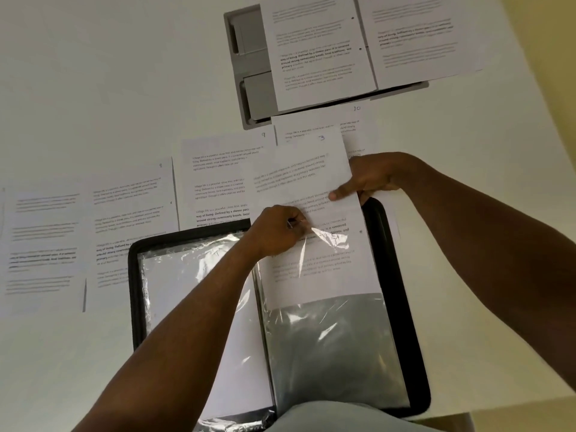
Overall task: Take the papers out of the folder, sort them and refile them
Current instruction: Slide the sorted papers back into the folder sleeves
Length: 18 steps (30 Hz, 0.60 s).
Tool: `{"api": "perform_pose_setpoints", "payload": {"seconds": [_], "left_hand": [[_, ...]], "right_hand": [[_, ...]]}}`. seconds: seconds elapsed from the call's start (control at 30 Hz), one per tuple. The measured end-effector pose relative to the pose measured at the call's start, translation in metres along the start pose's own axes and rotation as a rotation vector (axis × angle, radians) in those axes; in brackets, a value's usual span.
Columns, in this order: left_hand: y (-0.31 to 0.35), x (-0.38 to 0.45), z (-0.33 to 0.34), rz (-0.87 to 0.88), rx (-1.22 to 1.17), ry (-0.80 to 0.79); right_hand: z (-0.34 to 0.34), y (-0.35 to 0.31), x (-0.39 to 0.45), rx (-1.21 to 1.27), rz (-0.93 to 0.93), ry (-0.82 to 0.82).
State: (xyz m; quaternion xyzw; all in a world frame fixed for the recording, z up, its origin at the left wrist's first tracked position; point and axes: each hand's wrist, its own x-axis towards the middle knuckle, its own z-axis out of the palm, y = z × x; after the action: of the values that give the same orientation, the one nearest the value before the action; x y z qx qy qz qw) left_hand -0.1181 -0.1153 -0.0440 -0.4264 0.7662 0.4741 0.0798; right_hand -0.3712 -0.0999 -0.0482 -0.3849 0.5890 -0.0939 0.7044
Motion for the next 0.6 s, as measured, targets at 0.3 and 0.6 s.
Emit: {"api": "perform_pose_setpoints", "payload": {"seconds": [0.3, 0.6], "left_hand": [[-0.001, -0.003, -0.001, 0.025, -0.001, 0.002], [0.001, -0.006, -0.001, 0.012, 0.006, 0.009]], "right_hand": [[0.012, 0.004, 0.0, -0.106, 0.022, 0.006], [0.019, -0.006, -0.002, -0.501, 0.062, 0.012]]}}
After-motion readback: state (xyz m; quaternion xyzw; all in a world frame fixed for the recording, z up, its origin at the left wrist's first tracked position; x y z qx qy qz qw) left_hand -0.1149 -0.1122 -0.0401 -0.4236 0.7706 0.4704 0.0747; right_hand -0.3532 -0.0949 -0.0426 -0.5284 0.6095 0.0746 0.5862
